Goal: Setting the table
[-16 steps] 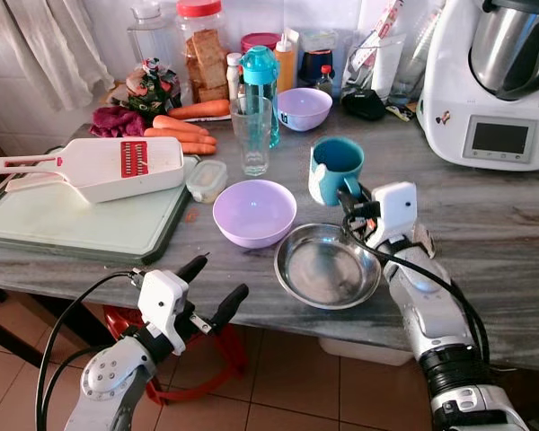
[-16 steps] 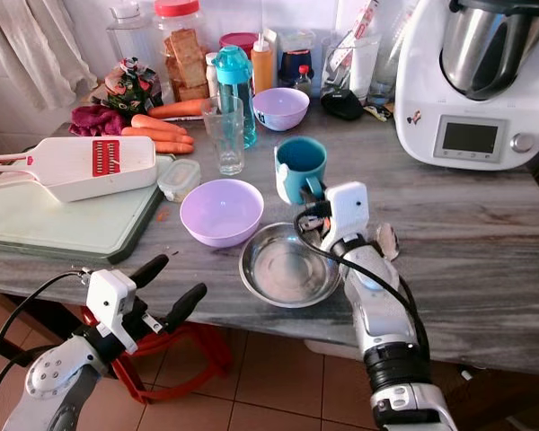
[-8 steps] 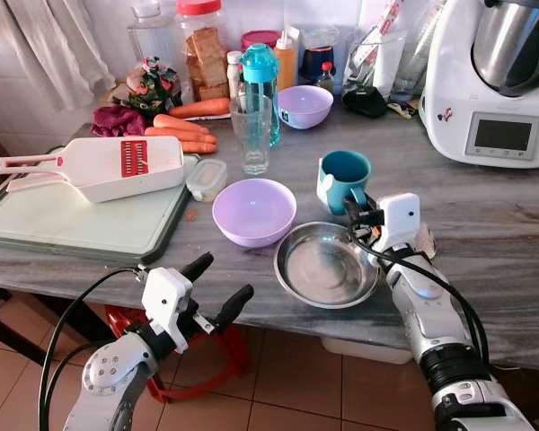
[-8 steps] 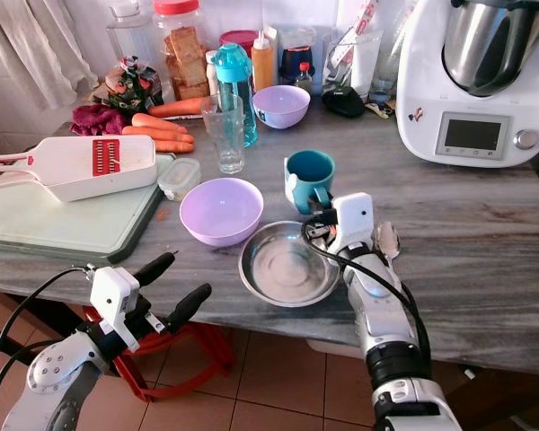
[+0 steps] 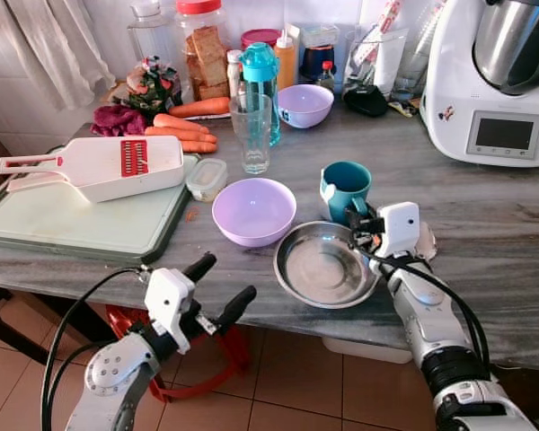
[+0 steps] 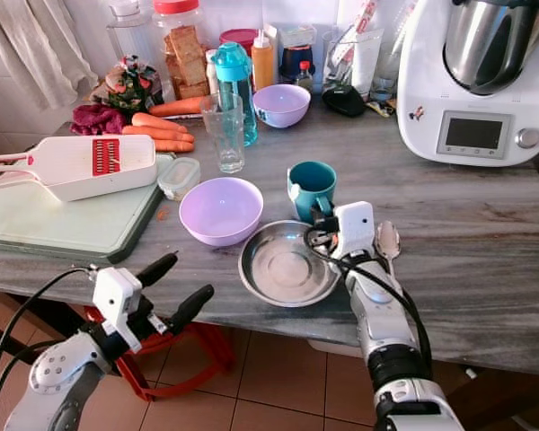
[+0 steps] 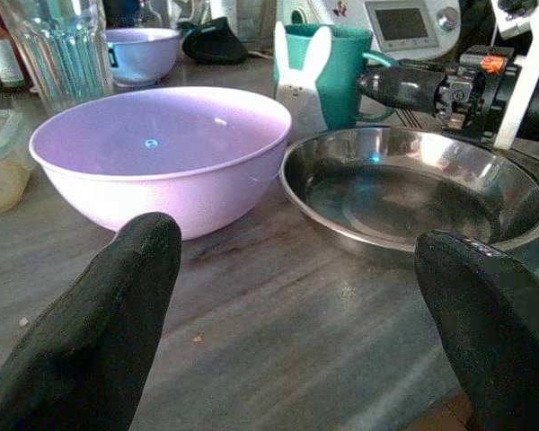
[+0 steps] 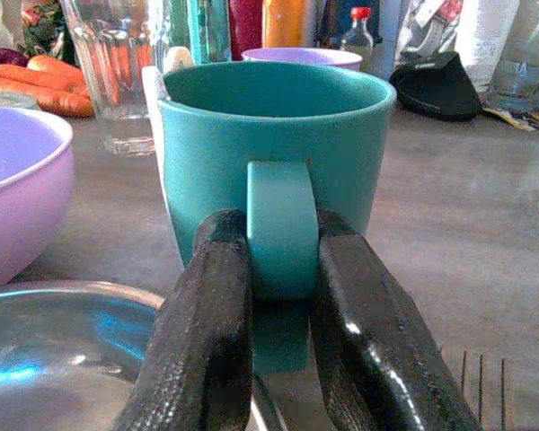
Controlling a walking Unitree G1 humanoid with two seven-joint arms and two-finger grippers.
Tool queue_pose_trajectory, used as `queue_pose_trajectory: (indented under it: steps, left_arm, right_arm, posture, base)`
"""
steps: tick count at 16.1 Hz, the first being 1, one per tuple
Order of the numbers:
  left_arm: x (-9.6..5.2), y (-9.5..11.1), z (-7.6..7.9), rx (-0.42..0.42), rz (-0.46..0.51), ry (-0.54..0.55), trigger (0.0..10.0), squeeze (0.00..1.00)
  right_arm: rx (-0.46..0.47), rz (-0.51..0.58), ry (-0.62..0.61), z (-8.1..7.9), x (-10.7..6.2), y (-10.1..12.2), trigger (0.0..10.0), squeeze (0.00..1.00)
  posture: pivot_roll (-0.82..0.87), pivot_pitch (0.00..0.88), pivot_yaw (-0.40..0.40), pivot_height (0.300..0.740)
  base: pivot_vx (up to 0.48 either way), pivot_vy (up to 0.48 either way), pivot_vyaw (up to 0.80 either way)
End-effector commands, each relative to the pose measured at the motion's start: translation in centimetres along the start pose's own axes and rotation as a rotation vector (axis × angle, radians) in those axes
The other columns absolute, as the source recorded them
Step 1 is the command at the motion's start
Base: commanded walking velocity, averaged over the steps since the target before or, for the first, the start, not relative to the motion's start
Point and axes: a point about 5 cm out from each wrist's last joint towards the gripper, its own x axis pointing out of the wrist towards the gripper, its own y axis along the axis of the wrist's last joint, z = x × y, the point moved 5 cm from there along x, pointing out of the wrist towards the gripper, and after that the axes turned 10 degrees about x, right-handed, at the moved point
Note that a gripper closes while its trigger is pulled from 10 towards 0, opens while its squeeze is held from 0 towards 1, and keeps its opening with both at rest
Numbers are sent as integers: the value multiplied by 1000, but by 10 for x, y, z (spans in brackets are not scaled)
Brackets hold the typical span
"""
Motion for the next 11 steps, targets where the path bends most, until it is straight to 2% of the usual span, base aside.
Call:
queue_pose_trajectory:
  steps: [1, 3, 4, 5, 11]
  left_arm:
    - [-1, 2, 1, 6, 3, -15, 10000, 0]
    - [-1, 3, 2, 6, 5, -15, 10000, 0]
    - [0, 3, 3, 3, 9, -20, 10000, 0]
    - [0, 4, 5, -9, 14, -33, 10000, 0]
    - [3, 4, 10, -24, 23, -60, 10000, 0]
  right_arm:
    - [-1, 37, 6, 0, 5, 11, 10000, 0]
    - [-3, 32, 1, 2, 4, 10, 10000, 0]
    - [2, 34, -5, 4, 4, 9, 10000, 310]
    - [3, 35, -8, 5, 4, 10, 10000, 1000]
    - [7, 45, -16, 7, 3, 11, 10000, 1000]
  posture:
    - [104, 54, 75, 740]
    - [103, 52, 75, 740]
    - [100, 50, 75, 740]
    - [98, 49, 76, 740]
    - [94, 42, 73, 740]
  base:
    - [0, 0, 0]
    - [0, 0, 0]
    - [0, 0, 0]
    - [0, 0, 0]
    - [0, 0, 0]
